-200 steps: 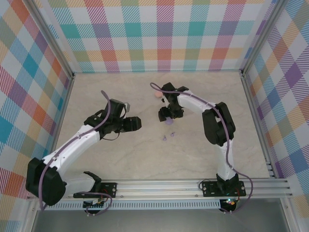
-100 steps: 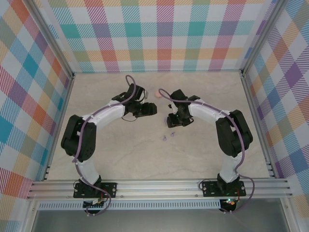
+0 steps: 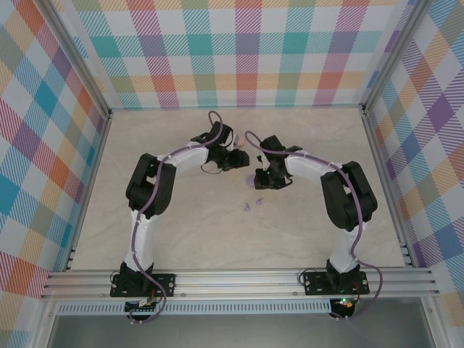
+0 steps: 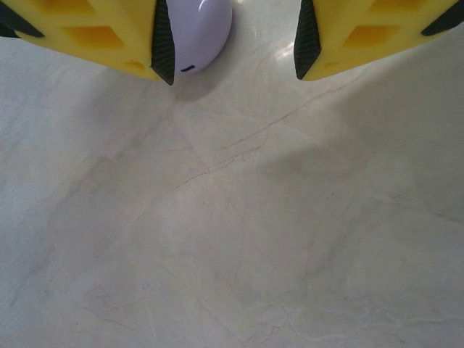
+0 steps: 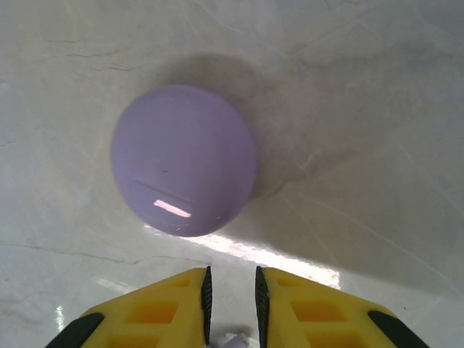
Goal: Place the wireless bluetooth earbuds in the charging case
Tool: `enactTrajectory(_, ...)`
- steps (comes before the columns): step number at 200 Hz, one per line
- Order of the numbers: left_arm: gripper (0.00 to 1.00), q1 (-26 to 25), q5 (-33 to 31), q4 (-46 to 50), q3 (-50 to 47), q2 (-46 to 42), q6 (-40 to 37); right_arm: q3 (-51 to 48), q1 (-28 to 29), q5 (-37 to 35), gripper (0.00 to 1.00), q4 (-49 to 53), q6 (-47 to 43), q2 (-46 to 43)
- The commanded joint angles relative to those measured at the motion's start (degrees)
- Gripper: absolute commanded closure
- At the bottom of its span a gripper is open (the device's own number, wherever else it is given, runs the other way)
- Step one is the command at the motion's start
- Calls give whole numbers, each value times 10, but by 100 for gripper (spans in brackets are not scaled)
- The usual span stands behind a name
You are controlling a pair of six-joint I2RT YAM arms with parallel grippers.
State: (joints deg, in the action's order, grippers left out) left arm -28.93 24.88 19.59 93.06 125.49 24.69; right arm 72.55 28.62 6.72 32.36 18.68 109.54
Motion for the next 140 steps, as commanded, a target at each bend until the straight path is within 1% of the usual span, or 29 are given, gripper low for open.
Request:
enactTrajectory(1, 53, -10, 31, 2, 30, 23, 10, 19, -4, 9, 74, 0, 16, 20)
enactTrajectory(35, 57, -12, 35, 17, 51, 46, 4, 30, -8, 10, 75, 0, 18, 32)
enactTrajectory(76, 62, -14, 38, 42, 49, 50, -13, 45, -11, 3, 75, 7, 23, 49)
enactTrajectory(98, 67, -15, 35, 56, 34, 41, -17, 54, -13, -2, 75, 11, 23, 57)
enactTrajectory(122, 67, -15, 16, 62, 5, 17, -21, 62, -14, -6, 75, 15, 20, 63)
enactTrajectory(140, 68, -15, 14, 64, -15, 1, -22, 68, -14, -8, 75, 19, 17, 68)
